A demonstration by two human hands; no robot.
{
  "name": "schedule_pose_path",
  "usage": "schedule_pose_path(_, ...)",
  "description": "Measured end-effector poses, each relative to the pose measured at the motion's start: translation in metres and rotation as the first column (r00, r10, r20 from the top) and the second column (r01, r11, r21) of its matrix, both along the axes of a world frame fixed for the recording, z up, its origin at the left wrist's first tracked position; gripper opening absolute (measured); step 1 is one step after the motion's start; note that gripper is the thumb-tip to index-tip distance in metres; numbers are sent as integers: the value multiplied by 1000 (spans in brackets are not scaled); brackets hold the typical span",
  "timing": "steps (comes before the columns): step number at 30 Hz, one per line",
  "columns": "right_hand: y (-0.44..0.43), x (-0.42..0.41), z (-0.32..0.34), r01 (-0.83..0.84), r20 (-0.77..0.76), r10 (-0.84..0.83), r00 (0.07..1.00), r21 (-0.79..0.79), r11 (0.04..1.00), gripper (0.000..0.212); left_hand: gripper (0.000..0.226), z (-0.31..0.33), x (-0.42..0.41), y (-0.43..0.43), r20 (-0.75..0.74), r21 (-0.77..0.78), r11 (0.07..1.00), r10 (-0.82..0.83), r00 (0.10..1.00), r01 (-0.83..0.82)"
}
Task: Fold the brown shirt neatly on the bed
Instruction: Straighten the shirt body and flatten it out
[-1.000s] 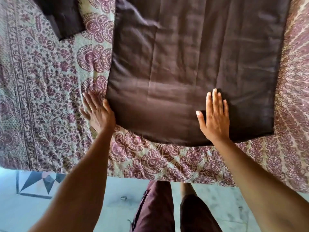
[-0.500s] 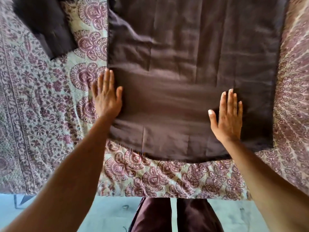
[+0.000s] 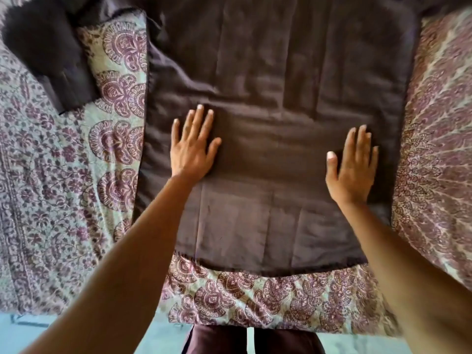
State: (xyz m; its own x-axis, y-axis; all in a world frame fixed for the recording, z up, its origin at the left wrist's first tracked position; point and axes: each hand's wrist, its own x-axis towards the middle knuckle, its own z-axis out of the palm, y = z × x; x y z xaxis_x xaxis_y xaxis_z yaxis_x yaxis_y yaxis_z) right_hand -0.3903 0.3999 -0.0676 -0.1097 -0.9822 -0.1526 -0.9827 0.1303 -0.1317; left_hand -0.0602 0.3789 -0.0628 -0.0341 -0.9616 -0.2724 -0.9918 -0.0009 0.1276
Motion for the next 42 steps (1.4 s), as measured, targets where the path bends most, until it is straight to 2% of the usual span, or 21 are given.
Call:
schedule_pose_path(2,1,-26,1,185,-14,-185,983,-13,983,66,62,2,40,-4,31,4,967,256,966,-256)
schedule_pose_path(5,0,-25,10,320,-47,-321,946,-16,947,67,61,11,70,-4,50,-7,947,322,945,-322)
schedule_pose_path(7,-1,11,17,186,-9,-187,982,-22,982,65,62,16,66,1,44,-61,971,232,972,-229)
schedule_pose_path(9,6,61,16,-136,73,136,988,-11,991,65,61,17,52,9,30,-86,996,-24,999,27)
schedule_pose_path(11,14,104,11,-444,133,439,889,12,896,65,56,10,41,20,67,-56,900,-429,901,433)
schedule_pose_path(13,17,123,6,-579,144,568,811,50,814,65,54,2,47,11,82,-2,796,-603,793,606)
schedule_pose_path(20,14,132,8,-629,118,624,772,0,778,62,60,5,100,-149,102,-46,970,-233,967,239)
schedule_pose_path(22,10,152,9,-708,150,705,693,-41,705,61,61,11,103,-174,105,-99,974,-192,976,202)
schedule_pose_path(23,7,161,8,-755,159,751,641,-45,654,61,59,11,99,-177,119,-131,955,-252,960,267)
schedule_pose_path(24,6,169,6,-795,160,789,593,-36,605,63,58,10,92,-171,129,-152,906,-377,917,394)
schedule_pose_path(26,5,177,3,-837,157,826,541,5,547,66,54,3,70,-144,115,-123,687,-707,698,716)
schedule_pose_path(27,5,178,2,-841,160,829,536,23,540,66,54,-1,62,-128,84,-89,578,-807,584,811)
schedule_pose_path(28,5,178,1,-842,164,828,536,32,539,67,53,-4,59,-122,58,-46,521,-850,523,852)
schedule_pose_path(29,7,178,0,-841,167,827,537,32,540,67,54,-4,62,-127,44,-17,524,-851,524,852)
schedule_pose_path(30,7,178,-1,-840,169,826,538,27,542,67,54,-4,67,-143,44,-12,583,-812,583,813)
schedule_pose_path(32,6,178,-2,-836,173,822,543,24,548,68,57,-4,80,-187,76,-41,759,-646,759,650)
schedule_pose_path(34,4,180,-3,-835,177,820,544,19,549,68,59,-1,96,-228,112,-74,886,-448,887,457)
schedule_pose_path(36,4,179,-2,-836,203,818,539,8,549,66,59,3,93,-250,101,-109,935,-328,939,338)
schedule_pose_path(37,2,178,0,-835,218,815,537,-2,550,65,59,5,82,-251,102,-129,930,-332,938,343)
schedule_pose_path(39,-6,169,2,-814,216,797,564,-12,580,62,58,4,48,-232,106,-174,835,-511,853,522)
schedule_pose_path(42,-22,141,4,-745,177,732,658,8,668,60,54,-8,-9,-177,27,-154,446,-890,455,882)
